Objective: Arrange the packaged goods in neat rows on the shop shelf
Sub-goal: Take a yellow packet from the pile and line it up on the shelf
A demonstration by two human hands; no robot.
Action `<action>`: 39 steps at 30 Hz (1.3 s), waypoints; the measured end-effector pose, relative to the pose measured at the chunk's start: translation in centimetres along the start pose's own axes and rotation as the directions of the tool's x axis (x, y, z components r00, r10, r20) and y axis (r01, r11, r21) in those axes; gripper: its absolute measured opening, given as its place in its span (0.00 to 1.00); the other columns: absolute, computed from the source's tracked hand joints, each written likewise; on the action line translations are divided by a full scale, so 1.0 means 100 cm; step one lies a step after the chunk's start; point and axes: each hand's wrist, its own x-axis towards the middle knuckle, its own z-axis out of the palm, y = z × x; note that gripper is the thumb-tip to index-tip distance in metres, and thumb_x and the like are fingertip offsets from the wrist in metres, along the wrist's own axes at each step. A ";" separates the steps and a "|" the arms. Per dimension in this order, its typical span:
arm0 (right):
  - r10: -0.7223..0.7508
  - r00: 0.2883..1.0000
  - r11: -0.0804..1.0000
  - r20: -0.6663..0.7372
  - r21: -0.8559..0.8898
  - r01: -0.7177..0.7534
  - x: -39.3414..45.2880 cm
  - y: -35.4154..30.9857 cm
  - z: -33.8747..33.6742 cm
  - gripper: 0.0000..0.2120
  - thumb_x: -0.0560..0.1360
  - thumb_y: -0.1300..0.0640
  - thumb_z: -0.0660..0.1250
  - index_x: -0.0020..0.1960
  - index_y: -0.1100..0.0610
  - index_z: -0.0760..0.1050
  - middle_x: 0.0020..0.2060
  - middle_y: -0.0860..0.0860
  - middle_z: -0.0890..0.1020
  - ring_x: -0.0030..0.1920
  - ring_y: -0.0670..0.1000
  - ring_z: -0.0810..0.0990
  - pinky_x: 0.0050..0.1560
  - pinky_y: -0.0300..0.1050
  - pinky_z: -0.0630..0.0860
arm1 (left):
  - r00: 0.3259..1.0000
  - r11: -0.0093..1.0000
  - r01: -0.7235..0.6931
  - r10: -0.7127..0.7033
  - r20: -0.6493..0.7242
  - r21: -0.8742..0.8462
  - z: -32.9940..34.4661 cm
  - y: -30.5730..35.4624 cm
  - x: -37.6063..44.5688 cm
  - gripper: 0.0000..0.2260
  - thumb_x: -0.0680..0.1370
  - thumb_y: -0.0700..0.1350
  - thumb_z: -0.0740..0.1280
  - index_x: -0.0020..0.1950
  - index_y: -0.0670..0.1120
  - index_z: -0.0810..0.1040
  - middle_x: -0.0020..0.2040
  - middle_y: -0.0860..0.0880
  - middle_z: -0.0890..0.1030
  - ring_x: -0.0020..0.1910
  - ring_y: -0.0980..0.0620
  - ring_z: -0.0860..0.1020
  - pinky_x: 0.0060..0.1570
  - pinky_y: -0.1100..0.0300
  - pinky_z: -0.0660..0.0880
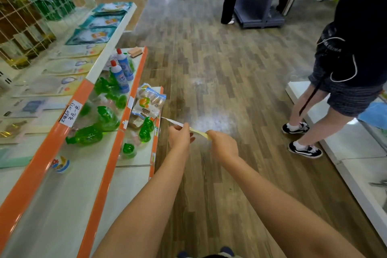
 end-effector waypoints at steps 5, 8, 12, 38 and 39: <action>0.094 0.993 0.975 0.075 0.193 -0.107 0.007 0.004 -0.002 0.07 0.75 0.65 0.60 0.45 0.53 0.69 0.39 0.52 0.74 0.38 0.55 0.70 0.31 0.44 0.62 | 0.996 0.983 -0.086 0.081 0.037 0.160 -0.007 0.004 0.000 0.11 0.80 0.52 0.61 0.55 0.46 0.68 0.51 0.47 0.76 0.49 0.49 0.77 0.45 0.56 0.77; 0.221 0.965 0.832 0.142 0.490 -0.262 0.012 0.007 0.001 0.08 0.77 0.66 0.58 0.49 0.60 0.76 0.44 0.57 0.79 0.42 0.57 0.75 0.34 0.43 0.69 | 0.988 0.969 -0.142 0.151 -0.032 0.205 -0.017 -0.001 0.005 0.15 0.78 0.53 0.64 0.59 0.45 0.69 0.56 0.47 0.75 0.52 0.48 0.75 0.50 0.55 0.73; 0.236 0.921 0.450 0.311 0.805 -0.387 0.009 0.012 0.005 0.06 0.79 0.64 0.60 0.53 0.59 0.75 0.52 0.60 0.80 0.44 0.52 0.77 0.37 0.42 0.71 | 0.999 0.985 -0.044 0.043 0.012 0.167 -0.027 -0.009 0.010 0.27 0.77 0.52 0.67 0.73 0.45 0.62 0.70 0.45 0.69 0.65 0.44 0.71 0.62 0.52 0.69; 0.320 0.899 0.931 0.299 0.074 -0.356 0.069 0.090 -0.020 0.17 0.81 0.52 0.57 0.63 0.61 0.74 0.61 0.57 0.77 0.61 0.57 0.75 0.58 0.46 0.71 | 0.946 0.944 0.153 -0.225 0.231 0.292 0.009 -0.011 0.100 0.18 0.80 0.47 0.63 0.67 0.40 0.69 0.59 0.38 0.78 0.55 0.39 0.79 0.55 0.45 0.77; 0.304 0.910 0.943 0.282 0.046 -0.329 0.080 0.093 -0.025 0.17 0.81 0.53 0.56 0.63 0.61 0.74 0.62 0.57 0.77 0.62 0.57 0.74 0.58 0.46 0.71 | 0.949 0.949 0.147 -0.215 0.232 0.277 0.017 -0.005 0.104 0.18 0.81 0.47 0.63 0.68 0.41 0.68 0.59 0.39 0.78 0.55 0.40 0.79 0.55 0.45 0.77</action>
